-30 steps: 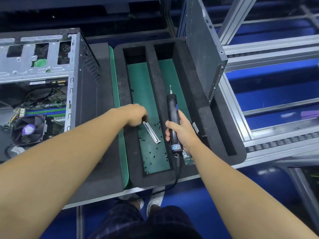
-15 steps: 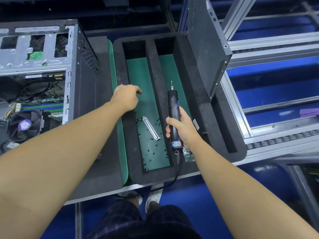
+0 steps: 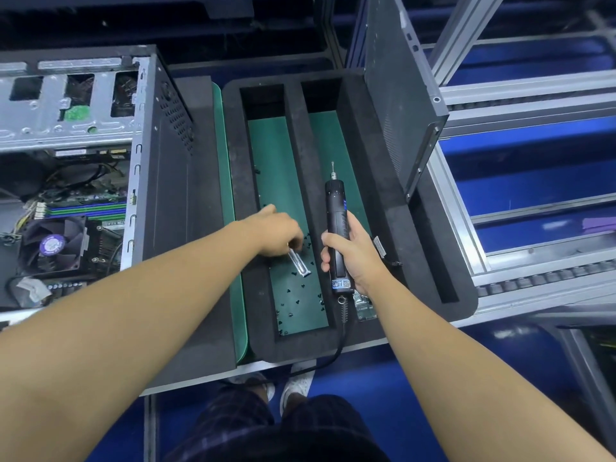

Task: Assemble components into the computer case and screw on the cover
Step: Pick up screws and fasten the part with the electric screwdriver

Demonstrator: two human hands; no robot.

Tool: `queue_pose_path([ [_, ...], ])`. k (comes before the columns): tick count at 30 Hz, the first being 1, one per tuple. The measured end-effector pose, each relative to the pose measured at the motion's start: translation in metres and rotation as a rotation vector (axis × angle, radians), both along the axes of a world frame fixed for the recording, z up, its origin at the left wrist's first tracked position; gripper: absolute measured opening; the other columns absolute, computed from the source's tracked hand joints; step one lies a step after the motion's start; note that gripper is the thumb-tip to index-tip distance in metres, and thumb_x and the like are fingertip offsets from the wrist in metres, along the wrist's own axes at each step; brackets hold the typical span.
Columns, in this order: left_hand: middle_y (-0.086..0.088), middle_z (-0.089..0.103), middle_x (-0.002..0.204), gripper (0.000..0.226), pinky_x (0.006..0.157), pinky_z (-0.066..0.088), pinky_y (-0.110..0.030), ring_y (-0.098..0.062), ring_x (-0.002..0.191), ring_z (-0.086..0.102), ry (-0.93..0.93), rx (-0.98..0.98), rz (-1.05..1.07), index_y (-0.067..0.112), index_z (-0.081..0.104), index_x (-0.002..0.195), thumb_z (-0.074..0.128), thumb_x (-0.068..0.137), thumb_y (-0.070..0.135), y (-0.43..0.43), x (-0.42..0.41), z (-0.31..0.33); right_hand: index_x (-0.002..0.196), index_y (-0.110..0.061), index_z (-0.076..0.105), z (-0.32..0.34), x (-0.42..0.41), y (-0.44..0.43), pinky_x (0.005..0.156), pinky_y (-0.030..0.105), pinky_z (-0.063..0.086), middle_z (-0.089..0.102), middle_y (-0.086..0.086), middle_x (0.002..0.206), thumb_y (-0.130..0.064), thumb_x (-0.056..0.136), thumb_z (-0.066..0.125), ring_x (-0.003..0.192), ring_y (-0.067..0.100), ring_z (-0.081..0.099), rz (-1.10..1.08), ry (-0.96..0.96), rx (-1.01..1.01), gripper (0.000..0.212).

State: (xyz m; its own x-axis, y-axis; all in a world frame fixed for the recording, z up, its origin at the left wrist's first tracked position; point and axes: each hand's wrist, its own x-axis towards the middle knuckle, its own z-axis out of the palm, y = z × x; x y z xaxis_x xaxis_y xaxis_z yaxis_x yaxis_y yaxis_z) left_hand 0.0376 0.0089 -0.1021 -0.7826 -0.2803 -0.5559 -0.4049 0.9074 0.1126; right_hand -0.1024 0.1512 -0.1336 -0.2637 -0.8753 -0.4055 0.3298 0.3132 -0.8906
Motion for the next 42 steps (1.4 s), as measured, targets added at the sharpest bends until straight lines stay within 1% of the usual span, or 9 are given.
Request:
queue_pose_path([
  [8,0.004,0.058,0.126,0.028,0.101,0.03,-0.036,-0.017,0.11,0.055,-0.375,-0.291,-0.199,0.023,0.057,0.121,0.05,0.095,0.014,0.028,0.002,-0.017,0.12,-0.02,0.057,0.002,0.001,0.0,0.054,0.036,0.053,0.059,0.007,0.076,-0.008,0.088,0.065,0.055,0.025,0.055,-0.009,-0.033,-0.007,0.035],
  [12,0.002,0.06,0.118,0.029,0.1,0.029,-0.04,-0.019,0.1,0.055,-0.31,-0.284,-0.11,0.024,0.059,0.115,0.049,0.091,0.009,0.026,0.001,-0.016,0.121,-0.019,0.057,0.002,0.0,0.001,0.055,0.036,0.053,0.059,0.008,0.076,-0.01,0.088,0.065,0.055,0.025,0.055,-0.002,-0.01,-0.007,0.035],
  [15,0.002,0.063,0.109,0.013,0.093,0.03,-0.037,-0.02,0.092,0.06,-0.241,-0.273,-0.012,0.022,0.058,0.104,0.051,0.095,0.015,0.027,0.002,-0.018,0.115,-0.023,0.059,0.001,0.001,0.001,0.055,0.036,0.052,0.06,0.009,0.076,-0.012,0.087,0.065,0.054,0.026,0.055,0.0,0.009,-0.01,0.031],
  [20,0.003,0.067,0.108,0.012,0.084,0.037,-0.031,-0.022,0.097,0.065,-0.165,-0.161,0.137,0.027,0.063,0.101,0.063,0.092,0.035,0.021,-0.003,-0.016,0.113,-0.029,0.062,0.0,0.001,0.0,0.056,0.037,0.053,0.061,0.007,0.075,-0.017,0.085,0.068,0.055,0.026,0.056,0.001,0.007,0.004,0.031],
  [24,-0.001,0.065,0.116,0.027,0.09,0.039,-0.032,-0.025,0.11,0.061,-0.205,-0.205,0.1,0.022,0.061,0.113,0.066,0.091,0.037,0.032,-0.011,-0.03,0.109,-0.032,0.062,0.0,0.002,0.0,0.056,0.037,0.052,0.06,0.007,0.072,-0.017,0.085,0.068,0.055,0.027,0.056,0.003,0.014,0.001,0.029],
  [27,-0.001,0.066,0.117,0.028,0.084,0.037,-0.031,-0.027,0.116,0.056,-0.225,-0.261,0.055,0.02,0.058,0.117,0.064,0.093,0.035,0.044,-0.012,-0.045,0.108,-0.031,0.062,0.0,0.002,0.001,0.055,0.037,0.052,0.06,0.007,0.074,-0.015,0.085,0.067,0.055,0.028,0.055,-0.01,0.002,-0.004,0.028],
  [30,-0.001,0.065,0.114,0.027,0.084,0.042,-0.031,-0.025,0.104,0.061,-0.244,-0.284,0.03,0.02,0.055,0.12,0.059,0.095,0.028,0.045,-0.011,-0.052,0.112,-0.028,0.061,0.001,0.002,0.001,0.055,0.037,0.052,0.06,0.008,0.075,-0.014,0.086,0.067,0.056,0.028,0.055,-0.017,-0.009,-0.004,0.03],
  [36,-0.001,0.064,0.113,0.031,0.075,0.047,-0.033,-0.029,0.102,0.064,-0.221,-0.322,-0.015,0.017,0.056,0.12,0.048,0.093,0.002,0.049,-0.013,-0.059,0.118,-0.025,0.059,0.002,0.002,0.001,0.055,0.036,0.052,0.059,0.004,0.076,-0.012,0.088,0.065,0.057,0.025,0.055,-0.016,-0.006,-0.005,0.034],
  [42,-0.011,0.063,0.113,0.023,0.073,0.047,-0.039,-0.038,0.109,0.061,-0.144,-0.038,0.228,0.009,0.059,0.115,0.052,0.097,0.021,0.04,-0.018,-0.044,0.114,-0.028,0.06,0.003,0.003,0.001,0.055,0.036,0.053,0.06,0.007,0.077,-0.016,0.085,0.067,0.055,0.026,0.056,-0.006,0.017,0.012,0.032],
])
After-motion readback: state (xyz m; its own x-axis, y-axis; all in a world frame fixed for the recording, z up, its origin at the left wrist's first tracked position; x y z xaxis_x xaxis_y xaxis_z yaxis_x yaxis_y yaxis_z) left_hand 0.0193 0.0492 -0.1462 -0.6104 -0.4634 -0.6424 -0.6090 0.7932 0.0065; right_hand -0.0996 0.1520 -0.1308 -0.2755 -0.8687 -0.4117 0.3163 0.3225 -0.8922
